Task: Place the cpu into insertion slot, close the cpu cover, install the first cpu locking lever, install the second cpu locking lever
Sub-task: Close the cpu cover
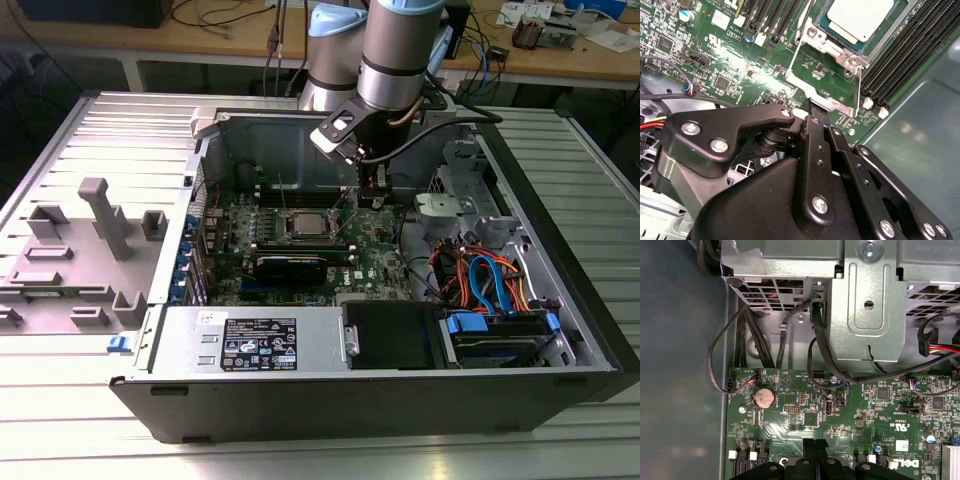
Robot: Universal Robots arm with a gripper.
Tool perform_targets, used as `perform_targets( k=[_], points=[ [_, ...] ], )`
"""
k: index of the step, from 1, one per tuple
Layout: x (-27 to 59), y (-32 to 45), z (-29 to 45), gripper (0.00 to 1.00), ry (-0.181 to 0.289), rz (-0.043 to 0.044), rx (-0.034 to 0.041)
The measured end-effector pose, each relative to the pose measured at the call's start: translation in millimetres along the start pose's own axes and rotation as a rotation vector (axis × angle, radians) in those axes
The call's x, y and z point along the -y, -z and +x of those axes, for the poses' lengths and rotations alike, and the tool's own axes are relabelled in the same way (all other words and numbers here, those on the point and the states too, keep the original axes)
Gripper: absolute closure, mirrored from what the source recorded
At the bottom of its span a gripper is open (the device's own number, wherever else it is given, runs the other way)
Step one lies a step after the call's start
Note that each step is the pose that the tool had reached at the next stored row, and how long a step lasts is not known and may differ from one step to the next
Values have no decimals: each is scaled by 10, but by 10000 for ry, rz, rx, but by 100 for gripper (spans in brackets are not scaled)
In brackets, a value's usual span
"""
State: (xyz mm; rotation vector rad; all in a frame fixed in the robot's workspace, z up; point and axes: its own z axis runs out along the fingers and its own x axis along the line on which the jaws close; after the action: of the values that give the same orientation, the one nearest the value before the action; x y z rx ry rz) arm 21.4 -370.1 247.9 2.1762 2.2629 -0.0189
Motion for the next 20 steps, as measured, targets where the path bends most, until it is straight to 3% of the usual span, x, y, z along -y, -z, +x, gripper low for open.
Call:
perform_targets(
  k=[20],
  points=[
    [46,-3,2,89,0,6,-1]
  ],
)
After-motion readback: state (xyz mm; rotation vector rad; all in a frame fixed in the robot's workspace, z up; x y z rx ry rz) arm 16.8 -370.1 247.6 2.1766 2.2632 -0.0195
